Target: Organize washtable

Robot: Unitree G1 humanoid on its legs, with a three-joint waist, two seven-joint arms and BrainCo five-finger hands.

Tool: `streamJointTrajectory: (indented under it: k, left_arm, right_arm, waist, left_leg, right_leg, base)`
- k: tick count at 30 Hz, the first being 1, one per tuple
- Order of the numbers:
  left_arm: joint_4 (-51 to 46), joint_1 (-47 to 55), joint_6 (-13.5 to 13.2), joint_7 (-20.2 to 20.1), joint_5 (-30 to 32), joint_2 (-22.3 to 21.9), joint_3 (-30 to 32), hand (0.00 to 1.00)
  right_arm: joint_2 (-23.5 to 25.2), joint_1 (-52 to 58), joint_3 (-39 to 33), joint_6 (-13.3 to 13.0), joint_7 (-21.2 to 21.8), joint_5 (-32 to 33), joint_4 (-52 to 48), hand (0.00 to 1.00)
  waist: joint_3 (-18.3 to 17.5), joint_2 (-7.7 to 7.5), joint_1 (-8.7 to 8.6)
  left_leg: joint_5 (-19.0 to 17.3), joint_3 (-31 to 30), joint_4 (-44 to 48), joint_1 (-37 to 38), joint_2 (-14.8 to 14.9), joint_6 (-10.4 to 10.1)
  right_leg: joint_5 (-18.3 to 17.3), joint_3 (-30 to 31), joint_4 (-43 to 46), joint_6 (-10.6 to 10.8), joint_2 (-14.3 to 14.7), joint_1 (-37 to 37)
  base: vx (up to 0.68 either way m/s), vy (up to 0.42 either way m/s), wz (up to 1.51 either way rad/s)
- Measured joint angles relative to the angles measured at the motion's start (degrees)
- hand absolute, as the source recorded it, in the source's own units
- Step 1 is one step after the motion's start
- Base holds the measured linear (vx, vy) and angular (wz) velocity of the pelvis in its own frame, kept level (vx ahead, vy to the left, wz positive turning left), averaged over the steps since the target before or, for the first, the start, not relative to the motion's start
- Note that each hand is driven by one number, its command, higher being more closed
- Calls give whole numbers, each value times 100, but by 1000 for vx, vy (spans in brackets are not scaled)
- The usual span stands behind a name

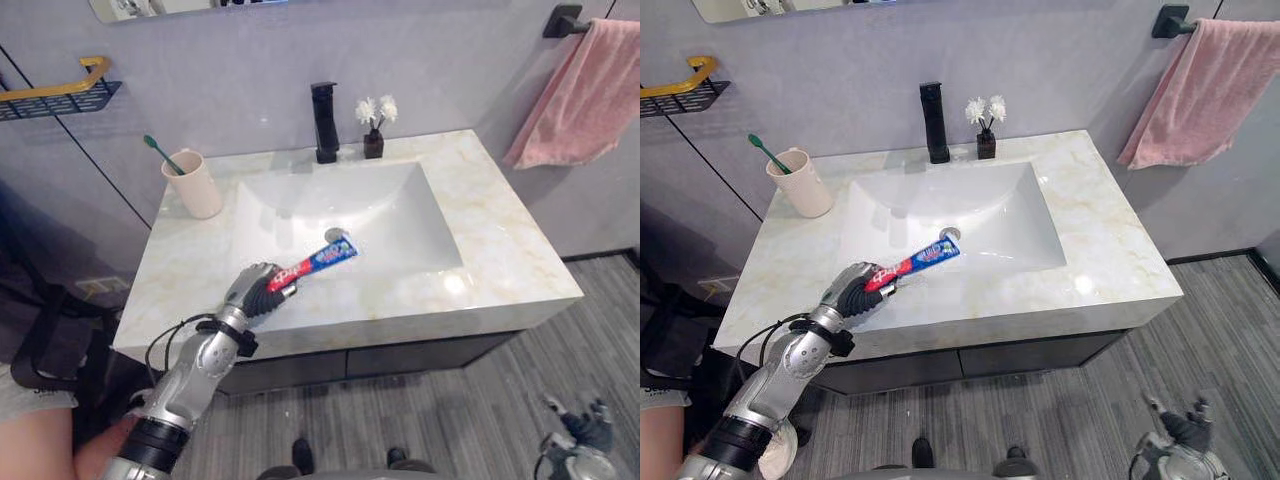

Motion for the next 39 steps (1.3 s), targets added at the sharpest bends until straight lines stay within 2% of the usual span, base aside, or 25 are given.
streamJointTrajectory:
  k: [2,4,8,10,11,14,15,16,18,20,21,23,24,26,30,39]
  left_arm:
    - [-229,60,1,59,-130,-197,162,100]
    - [-570,151,4,163,-361,-500,406,100]
    - [-839,151,-1,305,-622,-734,714,100]
    - [-932,150,-7,390,-920,-834,862,100]
    - [-951,151,-7,398,-997,-835,868,100]
    - [-1140,150,-26,399,-1324,-872,859,100]
    - [-1148,150,-32,399,-1389,-874,849,100]
    - [-1150,147,-32,400,-1480,-920,835,100]
    - [-1150,140,-31,449,-1564,-959,771,100]
    - [-1149,115,-29,559,-1649,-978,620,100]
    - [-1149,113,-29,597,-1649,-978,582,100]
    - [-1131,-41,-21,647,-1648,-1009,336,100]
    - [-1131,-68,-21,649,-1648,-1018,311,100]
    - [-1128,-302,-19,791,-1648,-1088,132,100]
    - [-1123,-471,-16,1016,-1645,-1180,-77,100]
    - [-1106,-504,-3,1259,-1634,-1247,-457,100]
  right_arm:
    - [42,4,-323,38,-157,2,-418,0]
    - [49,3,-646,41,-406,-21,-1485,0]
    - [-222,-311,-547,-82,-532,37,-2925,0]
    - [-631,-648,-83,-463,-246,632,-3720,0]
    - [-743,-741,32,-524,-153,783,-3898,0]
    - [-1577,-1740,1047,-1044,484,1574,-4769,0]
    - [-1669,-1942,1255,-1119,576,1695,-4816,0]
    - [-1827,-2488,1873,-1258,768,2018,-4901,0]
    - [-1830,-2928,2532,-1325,883,2243,-4902,0]
    - [-1696,-3366,3626,-1250,942,2404,-4867,0]
    - [-1629,-3433,3830,-1217,976,2405,-4829,0]
    - [-1215,-3621,4784,-970,1026,2415,-4533,0]
    - [-1155,-3642,4882,-935,1027,2417,-4490,0]
    - [-709,-3797,5539,-699,1049,2458,-4091,0]
    - [-248,-3804,5961,-507,1088,2481,-3873,0]
    - [298,-3833,6267,-399,754,2510,-3061,0]
  waist:
    - [-41,-26,-16]
    - [-91,-64,-46]
    - [-147,-158,-36]
    - [-171,-190,-13]
    - [-173,-190,1]
    - [-194,-208,141]
    - [-206,-215,154]
    - [-247,-232,234]
    - [-278,-245,294]
    - [-280,-246,463]
    - [-280,-246,483]
    - [-281,-248,631]
    - [-281,-247,635]
    - [-280,-246,654]
    - [-279,-244,758]
    - [-281,-232,754]
  left_leg:
    - [22,20,1,6,-1,33]
    - [21,66,1,22,-3,31]
    - [6,145,1,47,57,29]
    - [-7,147,1,47,67,10]
    - [-6,148,1,48,67,9]
    - [16,152,1,48,65,39]
    - [17,150,1,48,65,39]
    - [17,142,2,48,66,39]
    - [17,134,2,44,65,40]
    - [19,120,1,37,50,42]
    - [20,103,1,33,44,44]
    - [43,10,1,6,15,72]
    - [49,-14,1,-5,8,79]
    - [109,-124,0,-59,-50,116]
    - [147,-194,-4,-61,-85,141]
    - [209,-373,-53,-128,-161,123]
  right_leg:
    - [10,22,9,4,15,-5]
    - [32,77,15,-4,39,-9]
    - [61,163,4,-35,93,-32]
    - [62,172,1,-36,105,-52]
    - [62,173,3,-36,106,-53]
    - [82,183,34,-30,105,-62]
    - [83,182,40,-29,105,-62]
    - [82,173,68,-28,108,-71]
    - [81,146,99,-27,109,-86]
    - [78,98,136,-23,94,-97]
    - [73,74,151,-16,89,-99]
    - [63,-126,208,-8,66,-105]
    - [63,-155,209,-8,60,-103]
    - [61,-310,222,-6,8,-102]
    - [50,-526,304,-12,-34,-105]
    - [-124,-816,440,-146,-140,-123]
  base:
    - [-10,-14,-6]
    - [-3,-9,-10]
    - [-43,-26,-13]
    - [-53,-24,-3]
    - [-35,-12,-2]
    - [0,0,0]
    - [0,0,0]
    - [0,0,0]
    - [0,0,0]
    - [-17,-6,5]
    - [-27,-7,14]
    - [-33,-11,20]
    - [-44,-4,26]
    - [-36,4,25]
    - [-45,2,10]
    - [-59,6,15]
